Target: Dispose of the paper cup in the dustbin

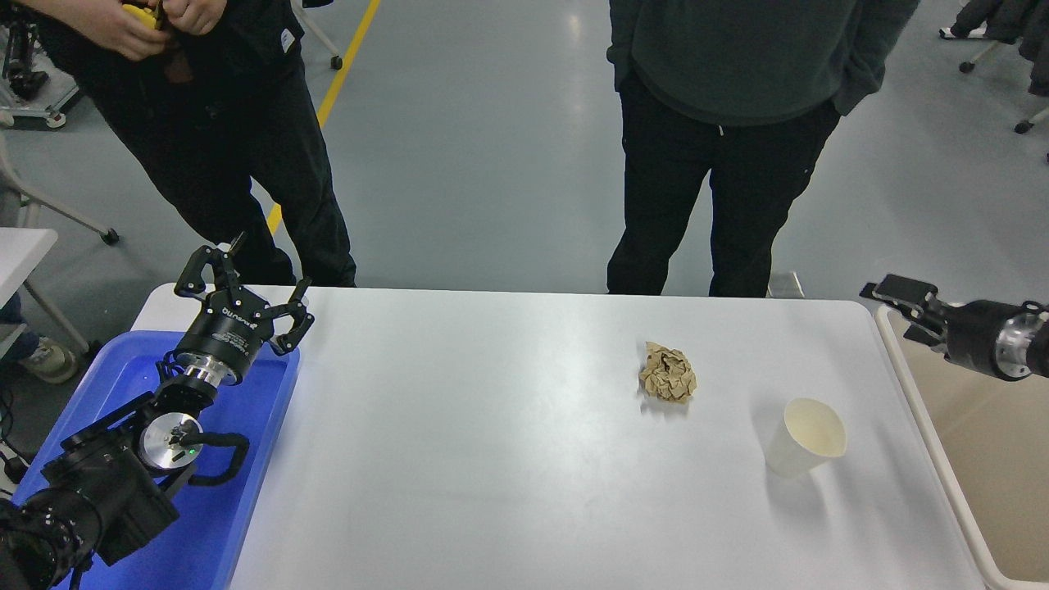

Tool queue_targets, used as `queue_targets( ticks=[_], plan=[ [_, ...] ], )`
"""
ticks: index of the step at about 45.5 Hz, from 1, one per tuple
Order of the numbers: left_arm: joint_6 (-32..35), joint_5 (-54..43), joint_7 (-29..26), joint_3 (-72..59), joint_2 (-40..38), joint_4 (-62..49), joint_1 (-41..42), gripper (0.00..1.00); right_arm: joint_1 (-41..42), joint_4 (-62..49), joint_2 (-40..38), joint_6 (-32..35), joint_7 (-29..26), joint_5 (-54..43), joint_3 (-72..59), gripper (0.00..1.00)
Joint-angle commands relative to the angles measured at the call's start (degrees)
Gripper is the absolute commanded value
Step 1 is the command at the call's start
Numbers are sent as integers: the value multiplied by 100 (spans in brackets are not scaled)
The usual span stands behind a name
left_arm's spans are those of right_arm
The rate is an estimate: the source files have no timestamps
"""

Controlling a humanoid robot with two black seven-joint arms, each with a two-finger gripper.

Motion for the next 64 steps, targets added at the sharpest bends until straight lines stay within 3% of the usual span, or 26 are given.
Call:
queue_targets(
  ticks=[1,9,24,48,64],
  plan=[
    [3,1,0,0,5,-1,0,100,470,875,-241,-2,23,-812,-622,99],
    [3,-8,0,0,5,7,0,100,734,1746,-435,-2,23,-1445,-613,99],
    [3,1,0,0,-4,-1,0,100,576,1808,-356,-2,23,-2263,-631,99],
    [-5,-8,0,0,5,-1,0,100,119,1694,-180,-186,14,-2228,-604,98],
    [-5,1,0,0,-4,-1,0,100,-268,833,470,-477,14,-2184,-613,98]
  ],
)
